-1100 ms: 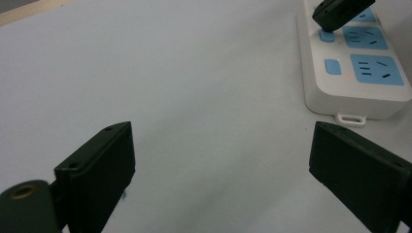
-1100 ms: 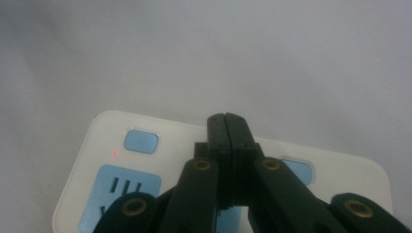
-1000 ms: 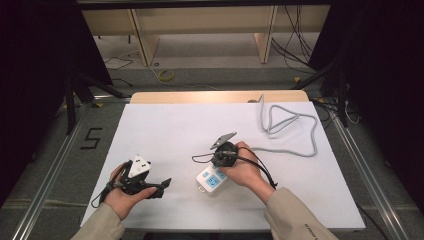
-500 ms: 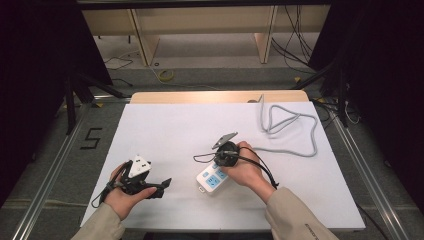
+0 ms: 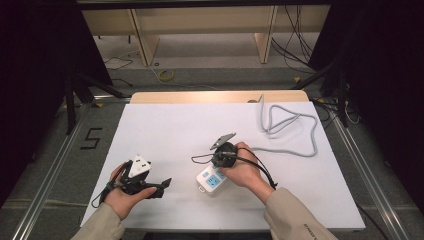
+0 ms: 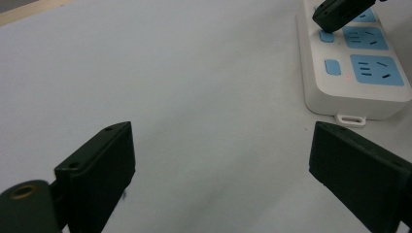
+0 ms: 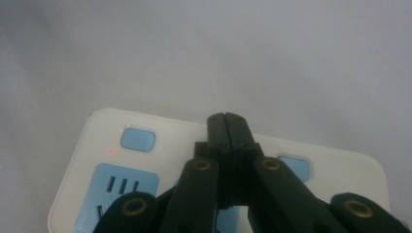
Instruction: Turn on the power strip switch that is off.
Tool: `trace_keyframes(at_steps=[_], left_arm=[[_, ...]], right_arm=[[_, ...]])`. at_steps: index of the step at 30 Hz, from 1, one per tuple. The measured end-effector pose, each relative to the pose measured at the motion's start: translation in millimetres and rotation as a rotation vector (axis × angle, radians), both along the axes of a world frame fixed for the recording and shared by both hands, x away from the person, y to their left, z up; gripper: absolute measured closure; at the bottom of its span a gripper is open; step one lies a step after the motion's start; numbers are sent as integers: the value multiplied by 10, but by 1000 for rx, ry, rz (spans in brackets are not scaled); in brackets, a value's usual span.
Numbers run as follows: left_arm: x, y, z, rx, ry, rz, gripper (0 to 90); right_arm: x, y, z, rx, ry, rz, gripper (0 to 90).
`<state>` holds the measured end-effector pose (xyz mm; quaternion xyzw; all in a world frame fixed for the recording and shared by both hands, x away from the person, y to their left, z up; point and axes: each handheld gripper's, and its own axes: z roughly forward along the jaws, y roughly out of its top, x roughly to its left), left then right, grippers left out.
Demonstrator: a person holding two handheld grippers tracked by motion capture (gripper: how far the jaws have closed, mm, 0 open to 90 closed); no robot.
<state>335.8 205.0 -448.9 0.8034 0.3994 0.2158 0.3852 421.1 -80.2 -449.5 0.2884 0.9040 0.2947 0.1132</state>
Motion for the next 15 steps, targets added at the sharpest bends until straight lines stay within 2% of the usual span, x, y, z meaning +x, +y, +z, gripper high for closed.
trace_keyframes(at_steps=[15], left_arm=[[3,-9,-7,0,0,1,91]], right_arm=[[-11,3,-18,8,7,-18,900]])
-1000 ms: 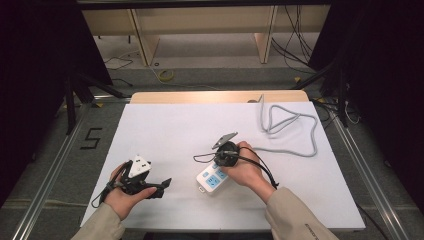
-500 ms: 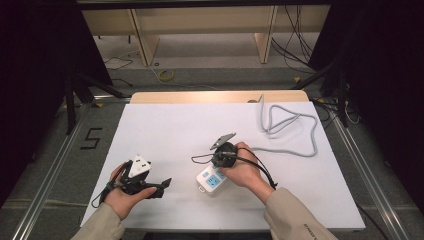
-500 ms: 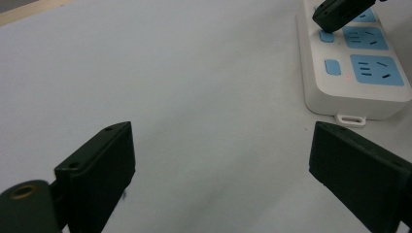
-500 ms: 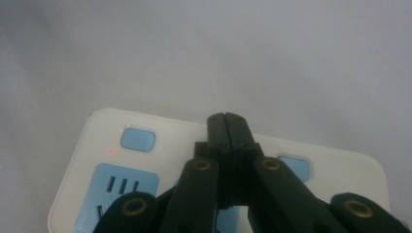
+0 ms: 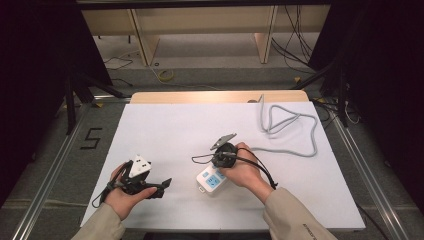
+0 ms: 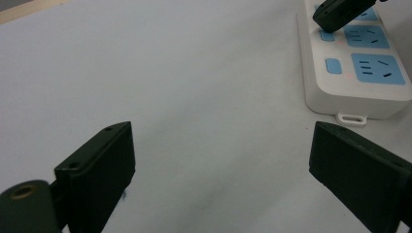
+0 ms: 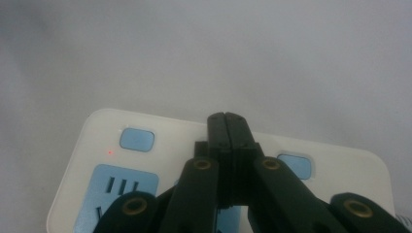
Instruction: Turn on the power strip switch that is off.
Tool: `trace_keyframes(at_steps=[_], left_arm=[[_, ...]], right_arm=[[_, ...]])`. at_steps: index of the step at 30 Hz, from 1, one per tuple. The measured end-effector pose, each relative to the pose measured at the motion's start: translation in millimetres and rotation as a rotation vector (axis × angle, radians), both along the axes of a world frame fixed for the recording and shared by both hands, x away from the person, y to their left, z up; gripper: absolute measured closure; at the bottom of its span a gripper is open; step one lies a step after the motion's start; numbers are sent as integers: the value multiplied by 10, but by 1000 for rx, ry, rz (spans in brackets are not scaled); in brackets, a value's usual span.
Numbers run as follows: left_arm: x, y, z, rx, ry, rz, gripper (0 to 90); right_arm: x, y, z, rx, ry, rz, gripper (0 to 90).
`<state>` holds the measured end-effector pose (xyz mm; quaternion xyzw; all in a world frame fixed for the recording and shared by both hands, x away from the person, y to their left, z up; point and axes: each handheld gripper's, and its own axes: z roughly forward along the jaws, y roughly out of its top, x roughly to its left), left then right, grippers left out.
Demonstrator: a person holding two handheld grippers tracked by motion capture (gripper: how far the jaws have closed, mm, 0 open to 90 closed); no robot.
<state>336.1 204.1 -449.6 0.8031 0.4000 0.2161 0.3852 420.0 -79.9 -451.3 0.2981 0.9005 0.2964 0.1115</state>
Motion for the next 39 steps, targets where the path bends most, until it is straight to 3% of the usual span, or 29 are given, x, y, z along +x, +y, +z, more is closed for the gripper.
trace_keyframes(at_steps=[6,8,20,39], left_arm=[[-2,-4,-3,3,4,-2,91],[0,-7,-5,2,3,-3,91],[7,-21,-6,3,4,-6,91],[5,-13,-2,1,3,-7,94]], right_arm=[[5,-6,-6,-24,-18,-2,900],[6,-13,-7,-11,-7,-12,900],[-6,13,-6,-39,-38,12,900],[4,0,13,-11,-21,22,900]])
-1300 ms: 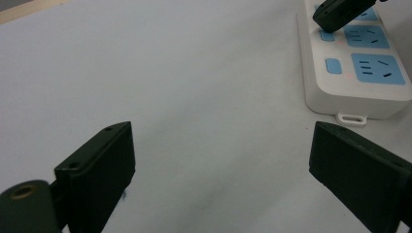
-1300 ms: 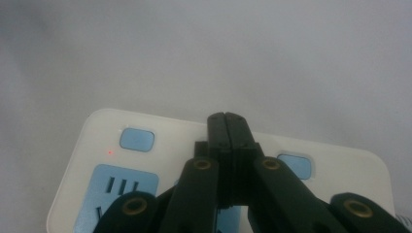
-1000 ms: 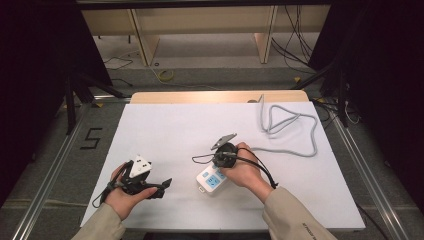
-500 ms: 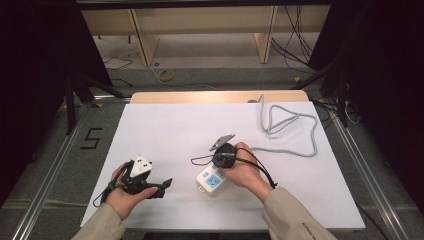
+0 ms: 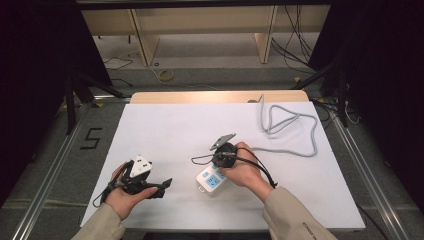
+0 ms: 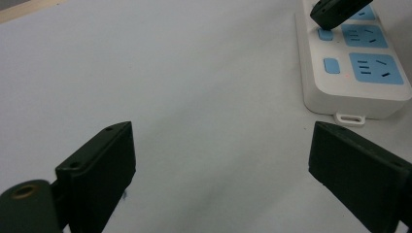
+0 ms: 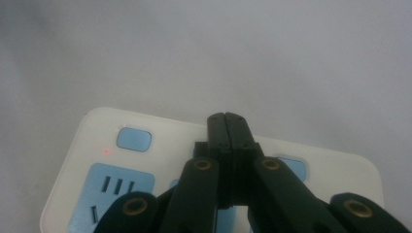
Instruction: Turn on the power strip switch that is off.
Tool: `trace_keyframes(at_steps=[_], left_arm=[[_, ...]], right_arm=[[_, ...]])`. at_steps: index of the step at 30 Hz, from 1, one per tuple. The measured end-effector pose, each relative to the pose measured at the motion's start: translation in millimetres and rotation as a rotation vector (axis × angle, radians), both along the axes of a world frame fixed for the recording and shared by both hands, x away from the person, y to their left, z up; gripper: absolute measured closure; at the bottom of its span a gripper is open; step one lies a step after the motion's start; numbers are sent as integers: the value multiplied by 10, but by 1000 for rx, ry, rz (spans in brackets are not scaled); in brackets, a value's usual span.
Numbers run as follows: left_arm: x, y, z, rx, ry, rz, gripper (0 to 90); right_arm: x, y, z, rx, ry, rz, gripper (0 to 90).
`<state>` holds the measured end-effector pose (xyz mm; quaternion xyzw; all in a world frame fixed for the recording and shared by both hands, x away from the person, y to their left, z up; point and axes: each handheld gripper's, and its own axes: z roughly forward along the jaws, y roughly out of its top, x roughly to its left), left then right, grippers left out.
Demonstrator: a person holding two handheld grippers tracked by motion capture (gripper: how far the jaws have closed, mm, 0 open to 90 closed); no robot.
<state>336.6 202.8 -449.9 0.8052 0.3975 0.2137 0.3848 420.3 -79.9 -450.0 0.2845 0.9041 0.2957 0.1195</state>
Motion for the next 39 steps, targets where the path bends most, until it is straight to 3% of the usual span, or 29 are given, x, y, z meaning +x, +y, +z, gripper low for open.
trace_keyframes(at_steps=[10,21,28,34,39], left_arm=[[-2,0,-2,4,-1,0,95],[-2,1,-2,-1,1,0,99],[-3,8,-3,-1,4,2,101],[-18,17,0,-1,1,4,104],[-38,48,3,-9,4,5,105]], right_arm=[[-10,6,-17,11,24,2,900],[-17,-30,-23,20,3,10,900],[-28,-248,97,158,-13,-30,892],[-121,-435,185,203,-30,-40,775],[-258,-805,251,285,-80,-80,633]])
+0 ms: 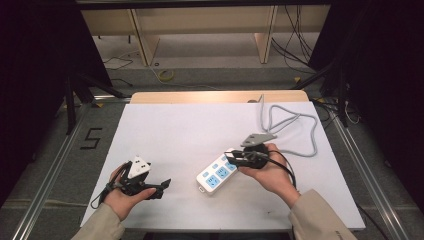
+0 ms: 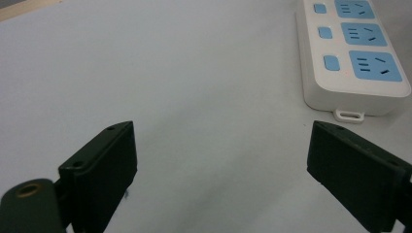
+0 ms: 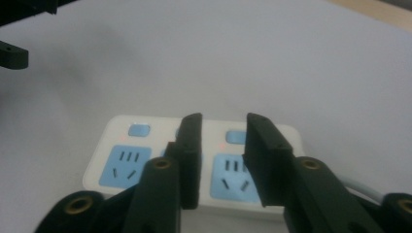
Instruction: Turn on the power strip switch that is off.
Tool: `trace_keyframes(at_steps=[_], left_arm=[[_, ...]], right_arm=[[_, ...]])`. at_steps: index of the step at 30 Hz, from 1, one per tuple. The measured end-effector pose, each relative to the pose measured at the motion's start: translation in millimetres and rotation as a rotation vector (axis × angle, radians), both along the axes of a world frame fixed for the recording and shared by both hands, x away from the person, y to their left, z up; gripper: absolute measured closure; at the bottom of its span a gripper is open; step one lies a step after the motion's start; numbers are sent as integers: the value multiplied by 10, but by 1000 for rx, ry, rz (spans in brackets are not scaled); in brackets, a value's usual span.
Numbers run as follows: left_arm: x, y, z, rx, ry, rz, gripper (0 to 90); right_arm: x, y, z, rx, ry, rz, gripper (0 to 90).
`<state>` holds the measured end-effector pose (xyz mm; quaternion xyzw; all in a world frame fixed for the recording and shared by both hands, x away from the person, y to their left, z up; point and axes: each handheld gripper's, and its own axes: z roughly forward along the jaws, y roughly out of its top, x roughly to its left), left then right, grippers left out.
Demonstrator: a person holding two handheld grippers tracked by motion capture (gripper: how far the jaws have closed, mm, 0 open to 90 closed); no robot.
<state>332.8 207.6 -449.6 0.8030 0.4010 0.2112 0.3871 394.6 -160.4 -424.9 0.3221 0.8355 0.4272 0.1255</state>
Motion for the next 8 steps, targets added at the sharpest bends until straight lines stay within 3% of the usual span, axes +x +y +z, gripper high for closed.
trace_keyframes(at_steps=[2,3,4,8], left_arm=[[-12,10,4,-2,0,1,104],[-15,10,4,-7,-1,3,104],[-17,12,7,-6,-1,3,104],[-12,6,8,-2,-1,0,104]], right_arm=[[-94,-213,10,43,-28,-15,563],[-212,-443,6,86,-55,-34,502],[-212,-443,6,86,-55,-34,502],[-479,-853,-35,135,-92,-73,422]])
